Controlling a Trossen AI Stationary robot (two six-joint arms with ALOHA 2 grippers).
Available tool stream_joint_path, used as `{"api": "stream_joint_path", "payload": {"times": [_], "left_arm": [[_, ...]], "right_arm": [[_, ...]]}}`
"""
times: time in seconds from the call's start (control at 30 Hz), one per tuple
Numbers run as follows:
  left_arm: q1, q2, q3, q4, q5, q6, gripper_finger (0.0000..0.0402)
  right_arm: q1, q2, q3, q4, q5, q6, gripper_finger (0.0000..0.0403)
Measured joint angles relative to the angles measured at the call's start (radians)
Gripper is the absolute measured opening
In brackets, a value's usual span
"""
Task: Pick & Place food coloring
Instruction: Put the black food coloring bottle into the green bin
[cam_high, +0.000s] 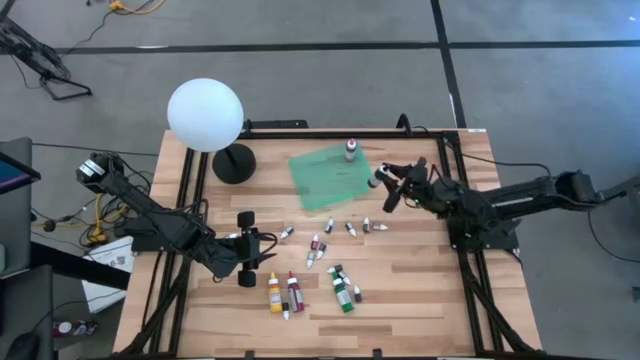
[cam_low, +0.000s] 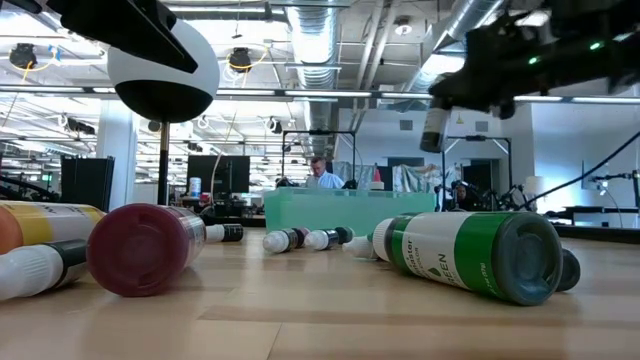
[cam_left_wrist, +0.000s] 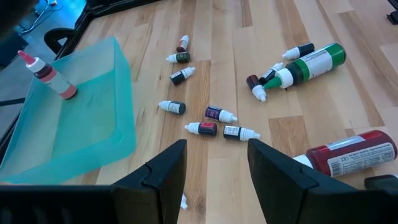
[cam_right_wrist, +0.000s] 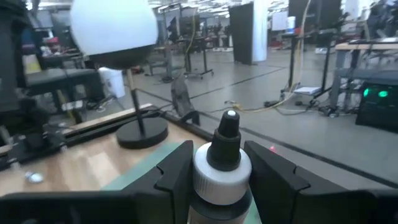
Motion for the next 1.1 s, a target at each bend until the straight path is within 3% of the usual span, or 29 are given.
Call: {"api": "stream_joint_path", "payload": {"times": [0.23, 0.53, 1.1], "left_arm": [[0.000, 0.000, 0.000, 0.000, 0.000, 0.000, 0.0165], [0.000, 0.000, 0.000, 0.000, 0.000, 0.000, 0.0165], [0.000, 0.000, 0.000, -0.008, 0.001, 0.000, 0.0165]], "right_arm": [[-0.148, 0.251, 0.015, 0.276, -0.107, -0.009, 0.0127], [-0.252, 0.499, 0.148, 0.287, -0.162, -0.004, 0.0130], [-0.351, 0.690, 0.243, 0.284, -0.153, 0.041, 0.0128]]}}
